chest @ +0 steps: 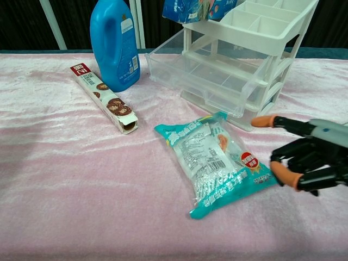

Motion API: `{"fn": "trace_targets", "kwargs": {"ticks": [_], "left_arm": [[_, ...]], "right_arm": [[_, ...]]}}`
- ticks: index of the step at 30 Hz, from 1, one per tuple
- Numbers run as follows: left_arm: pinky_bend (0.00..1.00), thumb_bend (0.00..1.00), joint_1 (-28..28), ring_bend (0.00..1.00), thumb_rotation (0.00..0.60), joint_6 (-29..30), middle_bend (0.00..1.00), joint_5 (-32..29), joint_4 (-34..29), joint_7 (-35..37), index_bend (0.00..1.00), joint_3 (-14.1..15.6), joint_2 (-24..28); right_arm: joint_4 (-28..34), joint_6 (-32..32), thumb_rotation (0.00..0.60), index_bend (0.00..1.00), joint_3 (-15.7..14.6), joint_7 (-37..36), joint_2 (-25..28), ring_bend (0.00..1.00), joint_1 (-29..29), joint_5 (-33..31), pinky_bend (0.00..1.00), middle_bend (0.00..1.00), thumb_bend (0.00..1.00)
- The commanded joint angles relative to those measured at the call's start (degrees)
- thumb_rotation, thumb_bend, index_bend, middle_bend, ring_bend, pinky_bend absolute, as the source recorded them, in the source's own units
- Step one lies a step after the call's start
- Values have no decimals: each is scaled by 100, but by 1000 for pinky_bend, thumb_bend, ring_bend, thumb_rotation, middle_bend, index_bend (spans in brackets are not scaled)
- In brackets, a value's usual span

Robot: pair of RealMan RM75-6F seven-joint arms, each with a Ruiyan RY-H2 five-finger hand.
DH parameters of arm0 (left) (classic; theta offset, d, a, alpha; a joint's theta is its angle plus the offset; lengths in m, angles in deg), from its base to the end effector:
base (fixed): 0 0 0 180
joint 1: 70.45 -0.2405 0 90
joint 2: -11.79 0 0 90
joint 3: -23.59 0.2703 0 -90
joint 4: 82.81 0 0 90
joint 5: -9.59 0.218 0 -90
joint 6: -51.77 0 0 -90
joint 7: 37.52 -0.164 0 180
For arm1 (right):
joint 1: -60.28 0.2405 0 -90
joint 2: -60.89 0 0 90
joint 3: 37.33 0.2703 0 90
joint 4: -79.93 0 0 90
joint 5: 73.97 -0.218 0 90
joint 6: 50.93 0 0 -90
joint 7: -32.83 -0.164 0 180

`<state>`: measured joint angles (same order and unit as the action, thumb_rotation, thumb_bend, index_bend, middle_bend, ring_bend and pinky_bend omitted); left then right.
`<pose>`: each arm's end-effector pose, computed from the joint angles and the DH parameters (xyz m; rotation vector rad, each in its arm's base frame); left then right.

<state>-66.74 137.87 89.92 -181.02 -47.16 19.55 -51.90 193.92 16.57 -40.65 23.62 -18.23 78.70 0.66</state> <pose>-0.3222 0.1984 0.1617 -1.3069 -0.8820 -0.8061 -0.1889 -0.2000 0.0011 1.4264 -1.8501 1.2045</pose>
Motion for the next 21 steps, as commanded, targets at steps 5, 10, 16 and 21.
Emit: {"fn": "trace_targets", "kwargs": {"ticks": [5,10,16,21], "left_arm": [[104,325,-6,36,600,25,54,3,2,-23,78,-6,-21],[103,325,-12,36,600,67,55,64,21,-41,78,1,-18],[101,325,-12,37,600,67,55,83,25,-44,78,9,-14],[101,325,-15,36,600,87,55,136,40,-17,78,20,-20]], "right_arm": [[424,-181,600,270,-465,-1145,2053,783,-197,562,733,616,468],[-137,432,600,141,-444,-1398,2587,590,-419,1300,448,375,281],[-1397,2049,600,48,53,391,1929,378,-1077,1360,260,144,151],[-2645,2875,600,29,419,1046,1241,361,-1250,1649,246,136,131]]}}
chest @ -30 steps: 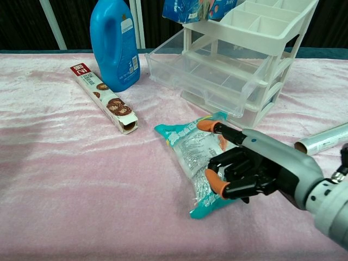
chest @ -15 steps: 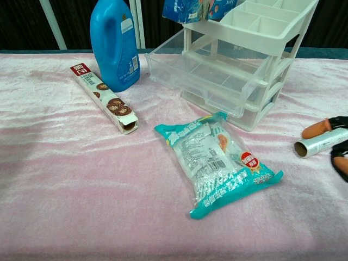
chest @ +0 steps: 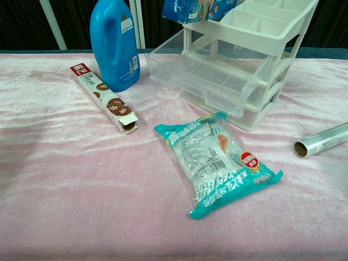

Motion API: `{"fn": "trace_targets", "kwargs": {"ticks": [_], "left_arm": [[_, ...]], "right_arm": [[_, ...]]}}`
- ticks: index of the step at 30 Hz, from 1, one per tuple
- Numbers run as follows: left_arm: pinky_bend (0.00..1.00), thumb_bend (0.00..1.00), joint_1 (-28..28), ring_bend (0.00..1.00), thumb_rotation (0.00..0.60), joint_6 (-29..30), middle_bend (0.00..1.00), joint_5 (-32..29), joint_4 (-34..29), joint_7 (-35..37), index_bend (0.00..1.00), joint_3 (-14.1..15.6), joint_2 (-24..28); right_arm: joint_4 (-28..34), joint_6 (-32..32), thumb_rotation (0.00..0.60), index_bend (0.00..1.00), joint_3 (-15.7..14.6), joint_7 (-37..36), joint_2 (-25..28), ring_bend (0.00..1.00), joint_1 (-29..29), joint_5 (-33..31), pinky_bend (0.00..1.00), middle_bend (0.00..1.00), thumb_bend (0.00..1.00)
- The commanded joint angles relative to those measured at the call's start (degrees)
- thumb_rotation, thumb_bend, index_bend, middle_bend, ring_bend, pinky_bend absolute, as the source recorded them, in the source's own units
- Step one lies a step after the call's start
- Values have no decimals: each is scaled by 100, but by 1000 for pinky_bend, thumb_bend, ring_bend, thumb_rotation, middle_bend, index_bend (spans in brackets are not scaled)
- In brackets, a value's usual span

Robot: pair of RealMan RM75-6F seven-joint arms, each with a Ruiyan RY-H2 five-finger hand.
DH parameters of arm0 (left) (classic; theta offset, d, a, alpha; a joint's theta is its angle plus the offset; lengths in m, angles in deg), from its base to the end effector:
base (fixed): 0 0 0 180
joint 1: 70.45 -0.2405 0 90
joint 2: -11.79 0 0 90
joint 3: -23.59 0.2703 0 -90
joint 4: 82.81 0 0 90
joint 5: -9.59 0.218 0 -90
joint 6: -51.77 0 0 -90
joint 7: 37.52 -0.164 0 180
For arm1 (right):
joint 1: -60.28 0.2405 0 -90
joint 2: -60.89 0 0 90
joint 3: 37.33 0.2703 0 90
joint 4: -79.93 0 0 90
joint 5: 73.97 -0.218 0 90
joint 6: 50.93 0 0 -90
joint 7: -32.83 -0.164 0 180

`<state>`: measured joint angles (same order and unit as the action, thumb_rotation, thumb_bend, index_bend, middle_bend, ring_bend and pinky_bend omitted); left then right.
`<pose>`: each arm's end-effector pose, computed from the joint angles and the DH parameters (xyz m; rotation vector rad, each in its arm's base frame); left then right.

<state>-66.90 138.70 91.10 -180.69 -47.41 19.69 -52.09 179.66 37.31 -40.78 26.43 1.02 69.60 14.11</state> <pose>-0.3200 0.1973 0.1620 -1.3156 -0.8599 -0.8159 -0.2928 -0.2003 0.1609 1.4307 -1.0143 1.0629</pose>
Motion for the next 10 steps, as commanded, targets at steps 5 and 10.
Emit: {"fn": "trace_targets", "kwargs": {"ticks": [5,10], "left_arm": [[100,325,3,36,600,14,55,86,43,9,78,28,0],[100,325,15,36,600,-14,54,115,32,64,78,40,-5]], "right_arm": [[-1955,689,600,14,547,1106,-883,328,-320,198,236,116,112],[-2151,599,600,10,730,1164,-987,329,-304,-11,235,116,111]]}}
